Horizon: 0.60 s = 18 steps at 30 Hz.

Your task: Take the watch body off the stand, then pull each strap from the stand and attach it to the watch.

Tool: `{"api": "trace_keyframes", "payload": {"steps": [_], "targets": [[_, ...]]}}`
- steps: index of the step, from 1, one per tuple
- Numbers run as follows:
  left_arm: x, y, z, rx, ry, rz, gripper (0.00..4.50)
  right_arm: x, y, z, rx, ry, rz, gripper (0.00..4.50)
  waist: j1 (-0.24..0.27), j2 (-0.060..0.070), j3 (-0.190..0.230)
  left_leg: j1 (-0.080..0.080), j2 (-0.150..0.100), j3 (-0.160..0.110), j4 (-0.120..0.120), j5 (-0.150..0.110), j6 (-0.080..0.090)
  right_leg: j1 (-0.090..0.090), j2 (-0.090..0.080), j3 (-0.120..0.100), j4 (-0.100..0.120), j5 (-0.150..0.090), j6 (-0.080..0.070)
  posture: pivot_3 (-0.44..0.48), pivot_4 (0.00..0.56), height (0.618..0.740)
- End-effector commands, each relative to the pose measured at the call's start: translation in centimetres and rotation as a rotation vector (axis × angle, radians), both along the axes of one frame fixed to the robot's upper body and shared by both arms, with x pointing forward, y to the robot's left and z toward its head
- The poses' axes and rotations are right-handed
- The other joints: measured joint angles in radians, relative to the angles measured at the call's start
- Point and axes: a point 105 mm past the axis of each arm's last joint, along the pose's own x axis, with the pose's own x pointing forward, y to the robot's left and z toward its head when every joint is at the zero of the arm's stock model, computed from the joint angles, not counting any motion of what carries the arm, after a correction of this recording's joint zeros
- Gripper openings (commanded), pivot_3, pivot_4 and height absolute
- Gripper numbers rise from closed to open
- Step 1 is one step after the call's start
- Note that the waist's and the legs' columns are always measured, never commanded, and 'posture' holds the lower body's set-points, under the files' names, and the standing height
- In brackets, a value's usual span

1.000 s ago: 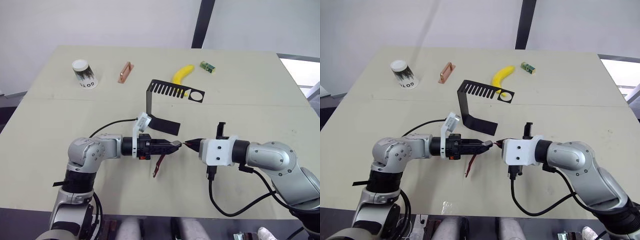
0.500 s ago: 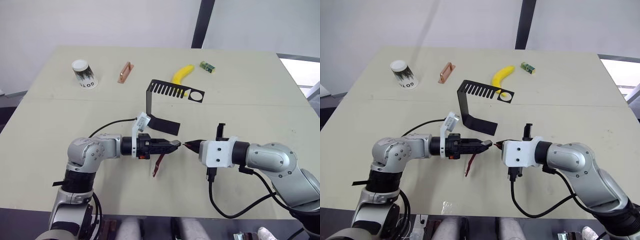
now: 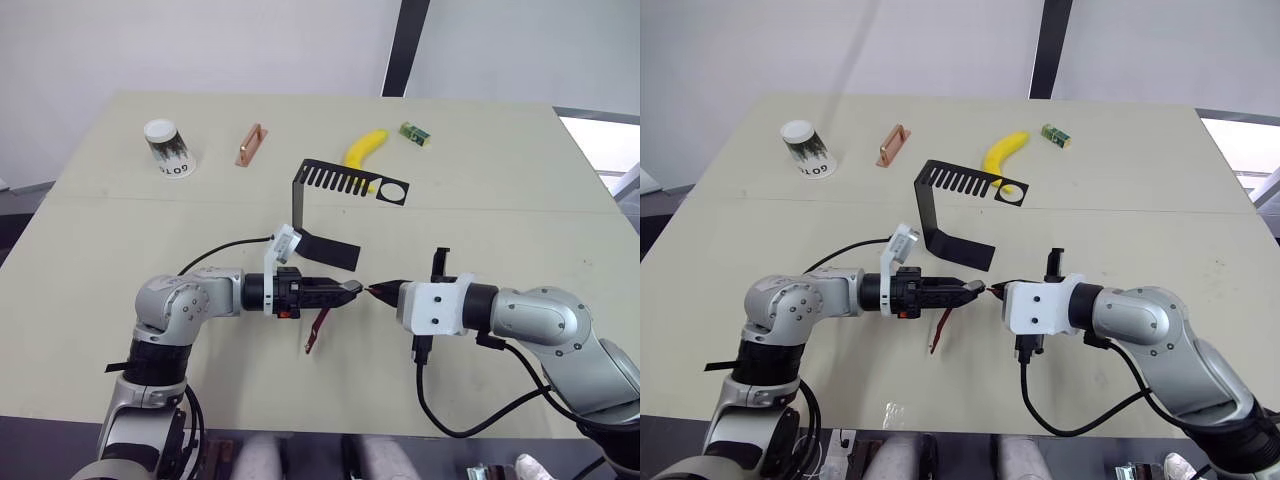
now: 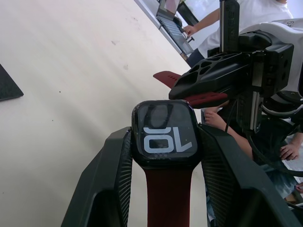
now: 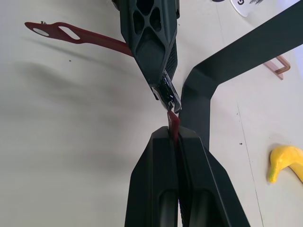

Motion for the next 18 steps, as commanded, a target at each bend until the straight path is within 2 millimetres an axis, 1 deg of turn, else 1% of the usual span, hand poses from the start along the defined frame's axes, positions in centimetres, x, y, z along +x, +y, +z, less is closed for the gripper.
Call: {"api": "trace_keyframes", "payload": {"steps": [1,18], "targets": [[-0.16,-0.02,0.58,-0.034,-0.018,-0.015,1.6,-0.41,0.44,1.2,0.011,-0.067,0.021,0.0,0.0,0.0,0.0,0.0,0.0,0.0,0.0,0.0,0.0,0.0,0.0,0.0,0.0,0.0,0.0,0.0,0.15,0.74],[0.03,0.08,0.05,-0.026,-0.02,-0.007,1.6,-0.53,0.19,1.43,0.012,-0.073,0.02,0.0,0.0,0.0,0.0,0.0,0.0,0.0,0.0,0.0,0.0,0.0,0.0,0.0,0.0,0.0,0.0,0.0,0.15,0.74]]}}
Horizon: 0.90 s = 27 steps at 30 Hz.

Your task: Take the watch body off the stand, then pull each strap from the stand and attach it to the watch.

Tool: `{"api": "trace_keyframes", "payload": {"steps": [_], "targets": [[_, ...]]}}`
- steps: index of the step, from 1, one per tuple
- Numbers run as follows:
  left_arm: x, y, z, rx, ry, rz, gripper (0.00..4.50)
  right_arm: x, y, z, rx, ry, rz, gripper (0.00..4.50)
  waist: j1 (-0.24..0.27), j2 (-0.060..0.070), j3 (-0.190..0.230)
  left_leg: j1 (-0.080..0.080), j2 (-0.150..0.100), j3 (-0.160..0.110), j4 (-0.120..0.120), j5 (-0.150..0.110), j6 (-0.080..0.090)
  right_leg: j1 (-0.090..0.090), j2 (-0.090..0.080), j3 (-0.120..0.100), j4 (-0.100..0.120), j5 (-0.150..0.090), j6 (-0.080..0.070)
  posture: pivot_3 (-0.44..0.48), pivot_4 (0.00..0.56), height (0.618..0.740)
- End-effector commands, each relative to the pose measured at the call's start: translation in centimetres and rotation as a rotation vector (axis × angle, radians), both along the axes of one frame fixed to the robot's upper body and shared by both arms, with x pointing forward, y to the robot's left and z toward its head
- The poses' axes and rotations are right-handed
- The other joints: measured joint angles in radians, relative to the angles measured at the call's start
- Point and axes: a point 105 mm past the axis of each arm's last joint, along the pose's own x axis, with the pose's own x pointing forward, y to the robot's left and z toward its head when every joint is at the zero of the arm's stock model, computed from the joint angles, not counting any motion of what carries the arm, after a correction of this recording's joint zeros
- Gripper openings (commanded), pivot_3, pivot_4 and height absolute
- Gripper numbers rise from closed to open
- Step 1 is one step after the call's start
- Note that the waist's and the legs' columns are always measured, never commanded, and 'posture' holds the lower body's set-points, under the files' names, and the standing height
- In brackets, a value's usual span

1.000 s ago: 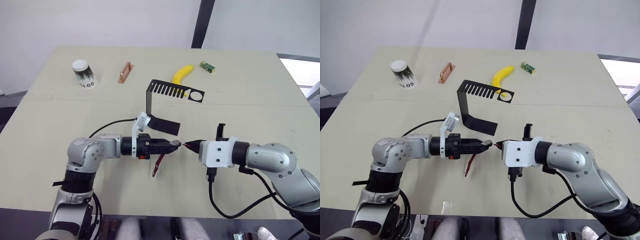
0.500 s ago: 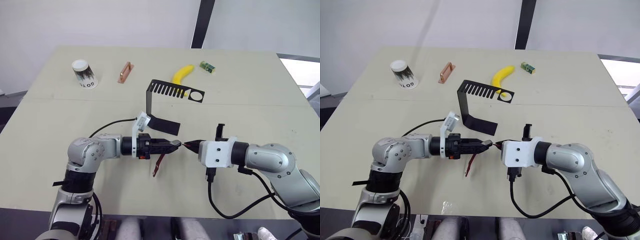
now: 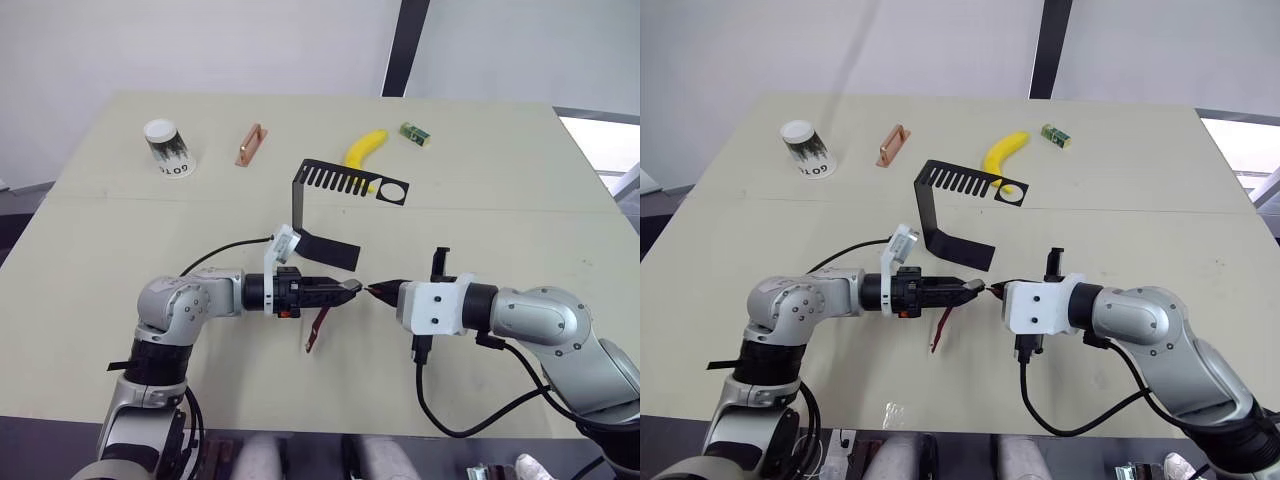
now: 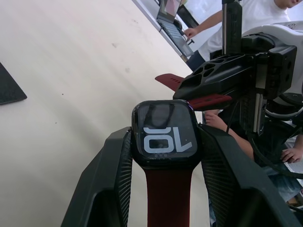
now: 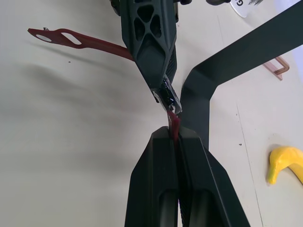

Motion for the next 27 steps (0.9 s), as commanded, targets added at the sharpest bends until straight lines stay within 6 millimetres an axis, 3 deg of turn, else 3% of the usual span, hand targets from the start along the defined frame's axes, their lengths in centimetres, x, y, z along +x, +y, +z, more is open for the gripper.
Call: {"api": "trace_keyframes", "payload": {"steps": [1,27], "targets": [[-0.34,-0.05,0.47,-0.017,-0.026,-0.021,1.6,-0.52,0.22,1.4,0.011,-0.073,0.02,0.0,0.0,0.0,0.0,0.0,0.0,0.0,0.0,0.0,0.0,0.0,0.0,0.0,0.0,0.0,0.0,0.0,0.15,0.74],[-0.94,-0.6,0.91,-0.037,-0.029,-0.052,1.6,-0.29,0.4,0.95,0.01,-0.064,0.019,0.0,0.0,0.0,0.0,0.0,0.0,0.0,0.0,0.0,0.0,0.0,0.0,0.0,0.0,0.0,0.0,0.0,0.15,0.74]]}}
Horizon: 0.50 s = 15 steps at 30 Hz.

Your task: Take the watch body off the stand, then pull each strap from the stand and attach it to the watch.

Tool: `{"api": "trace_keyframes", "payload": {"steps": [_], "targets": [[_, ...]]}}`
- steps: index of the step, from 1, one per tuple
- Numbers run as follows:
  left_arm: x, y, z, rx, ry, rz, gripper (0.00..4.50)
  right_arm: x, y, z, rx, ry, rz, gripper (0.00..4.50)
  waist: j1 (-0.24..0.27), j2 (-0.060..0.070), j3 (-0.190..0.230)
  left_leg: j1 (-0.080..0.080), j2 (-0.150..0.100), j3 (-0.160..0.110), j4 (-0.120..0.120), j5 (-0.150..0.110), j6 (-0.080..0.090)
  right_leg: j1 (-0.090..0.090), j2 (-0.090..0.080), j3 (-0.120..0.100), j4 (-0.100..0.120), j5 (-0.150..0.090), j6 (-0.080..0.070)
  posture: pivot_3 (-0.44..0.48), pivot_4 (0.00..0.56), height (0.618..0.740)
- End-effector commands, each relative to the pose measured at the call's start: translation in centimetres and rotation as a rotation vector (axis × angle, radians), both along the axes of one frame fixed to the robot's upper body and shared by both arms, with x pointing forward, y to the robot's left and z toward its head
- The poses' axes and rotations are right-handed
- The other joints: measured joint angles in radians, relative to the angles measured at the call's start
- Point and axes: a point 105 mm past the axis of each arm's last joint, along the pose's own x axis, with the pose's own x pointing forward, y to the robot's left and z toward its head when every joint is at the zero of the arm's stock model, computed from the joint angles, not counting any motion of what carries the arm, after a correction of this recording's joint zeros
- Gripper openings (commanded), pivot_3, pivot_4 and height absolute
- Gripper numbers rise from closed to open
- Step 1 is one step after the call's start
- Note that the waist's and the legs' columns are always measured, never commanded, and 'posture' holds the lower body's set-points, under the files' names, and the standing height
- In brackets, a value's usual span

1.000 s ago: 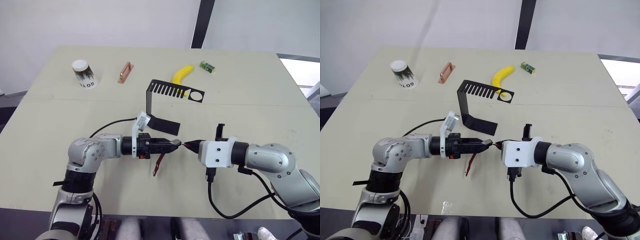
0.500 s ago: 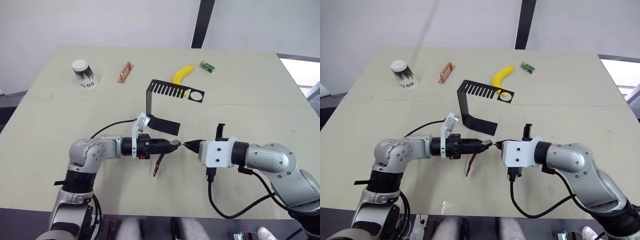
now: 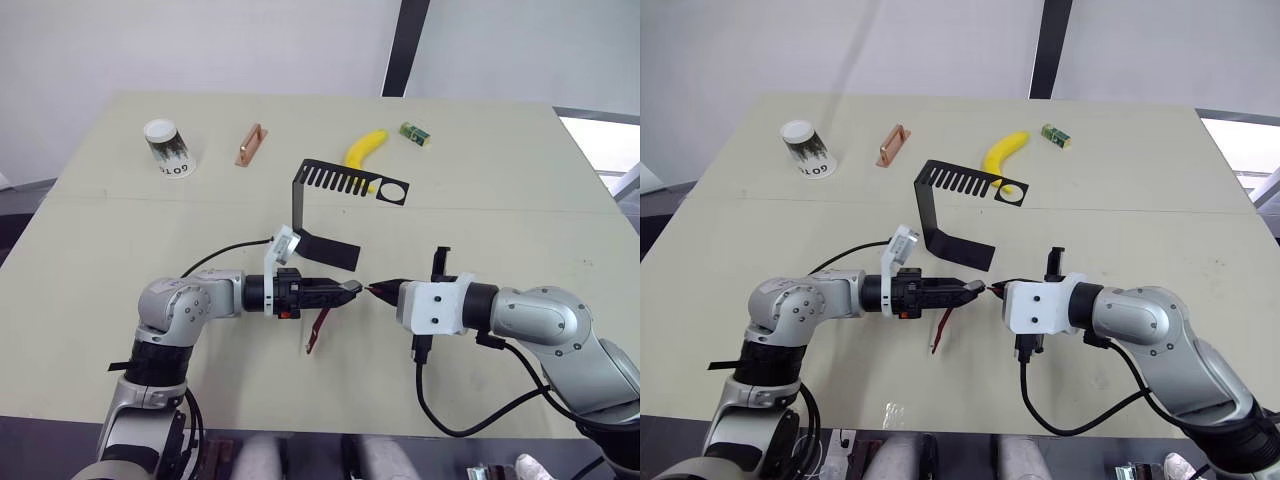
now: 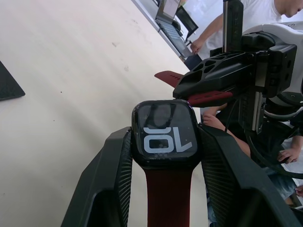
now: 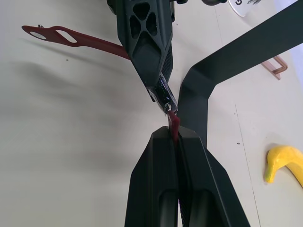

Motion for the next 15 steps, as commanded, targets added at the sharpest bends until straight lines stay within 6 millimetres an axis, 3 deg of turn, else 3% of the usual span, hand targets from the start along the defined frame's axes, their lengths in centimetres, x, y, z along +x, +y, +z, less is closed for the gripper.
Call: {"api": "trace_keyframes", "payload": {"steps": [1,15], "targets": [[-0.75,-0.53,0.93,-0.029,-0.034,-0.044,1.6,-0.35,0.45,0.95,0.015,-0.057,0.023,0.0,0.0,0.0,0.0,0.0,0.0,0.0,0.0,0.0,0.0,0.0,0.0,0.0,0.0,0.0,0.0,0.0,0.15,0.74],[-0.68,-0.74,1.25,-0.041,-0.032,-0.042,1.6,-0.47,0.45,0.88,0.01,-0.053,0.027,0.0,0.0,0.0,0.0,0.0,0.0,0.0,0.0,0.0,0.0,0.0,0.0,0.0,0.0,0.0,0.0,0.0,0.15,0.74]]}}
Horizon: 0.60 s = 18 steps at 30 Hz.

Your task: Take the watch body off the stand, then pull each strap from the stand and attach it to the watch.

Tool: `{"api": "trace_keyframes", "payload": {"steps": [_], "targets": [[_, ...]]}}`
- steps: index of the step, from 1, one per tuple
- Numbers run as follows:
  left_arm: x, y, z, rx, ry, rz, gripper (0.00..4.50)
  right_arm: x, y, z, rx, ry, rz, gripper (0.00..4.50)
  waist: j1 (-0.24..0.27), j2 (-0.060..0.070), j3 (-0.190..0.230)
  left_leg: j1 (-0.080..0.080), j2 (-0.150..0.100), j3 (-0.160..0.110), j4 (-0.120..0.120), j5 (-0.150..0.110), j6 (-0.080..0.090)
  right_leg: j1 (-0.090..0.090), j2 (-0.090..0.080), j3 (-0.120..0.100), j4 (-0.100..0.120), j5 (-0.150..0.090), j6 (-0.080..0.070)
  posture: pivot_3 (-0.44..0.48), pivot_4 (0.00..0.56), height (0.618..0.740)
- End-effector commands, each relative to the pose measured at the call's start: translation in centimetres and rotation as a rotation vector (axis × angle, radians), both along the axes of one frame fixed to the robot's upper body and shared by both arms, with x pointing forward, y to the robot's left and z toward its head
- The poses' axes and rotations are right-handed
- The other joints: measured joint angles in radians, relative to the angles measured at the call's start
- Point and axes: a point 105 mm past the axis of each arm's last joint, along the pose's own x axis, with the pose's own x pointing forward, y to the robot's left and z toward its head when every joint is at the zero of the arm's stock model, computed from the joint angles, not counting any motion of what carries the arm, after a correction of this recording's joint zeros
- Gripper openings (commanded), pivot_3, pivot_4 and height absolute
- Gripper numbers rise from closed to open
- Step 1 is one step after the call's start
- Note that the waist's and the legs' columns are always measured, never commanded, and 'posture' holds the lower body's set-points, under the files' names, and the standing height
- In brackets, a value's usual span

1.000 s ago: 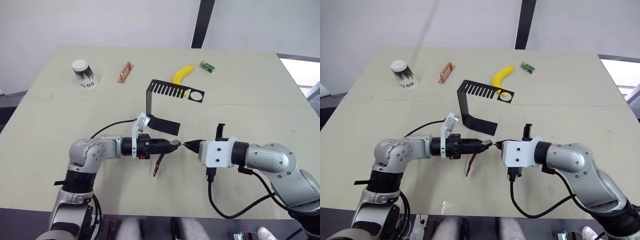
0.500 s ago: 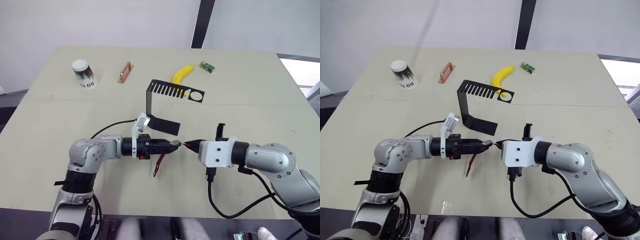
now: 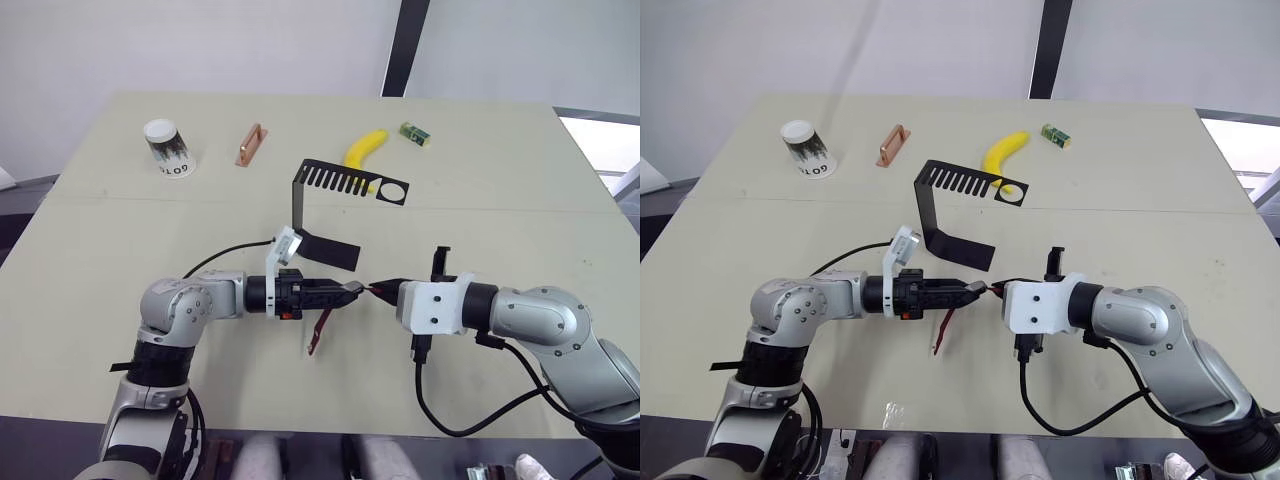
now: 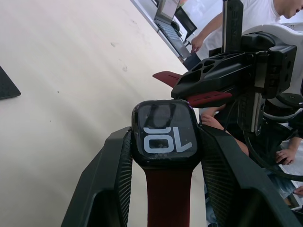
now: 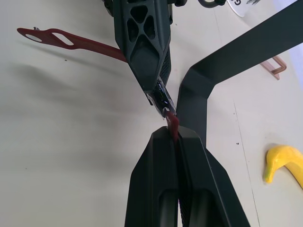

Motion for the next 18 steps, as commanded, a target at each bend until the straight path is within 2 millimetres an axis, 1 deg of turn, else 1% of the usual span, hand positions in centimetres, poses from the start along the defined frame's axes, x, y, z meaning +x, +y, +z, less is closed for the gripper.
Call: {"api": "trace_keyframes", "payload": {"steps": [1,8,13,18], "targets": [[-0.61,-0.5,1.32,-0.037,-0.041,-0.04,1.6,-0.49,0.47,0.9,0.012,-0.05,0.03,0.0,0.0,0.0,0.0,0.0,0.0,0.0,0.0,0.0,0.0,0.0,0.0,0.0,0.0,0.0,0.0,0.0,0.15,0.74],[-0.57,-0.74,1.86,-0.066,-0.029,-0.039,1.6,-0.31,0.46,0.9,0.006,-0.056,0.029,0.0,0.0,0.0,0.0,0.0,0.0,0.0,0.0,0.0,0.0,0.0,0.0,0.0,0.0,0.0,0.0,0.0,0.15,0.74],[-1.07,-0.89,2.1,-0.075,-0.023,-0.056,1.6,-0.19,0.45,0.95,0.003,-0.064,0.027,0.0,0.0,0.0,0.0,0.0,0.0,0.0,0.0,0.0,0.0,0.0,0.0,0.0,0.0,0.0,0.0,0.0,0.15,0.74],[-1.04,-0.89,2.03,-0.072,-0.022,-0.05,1.6,-0.17,0.46,1.12,0.005,-0.07,0.027,0.0,0.0,0.0,0.0,0.0,0.0,0.0,0.0,0.0,0.0,0.0,0.0,0.0,0.0,0.0,0.0,0.0,0.15,0.74]]}}
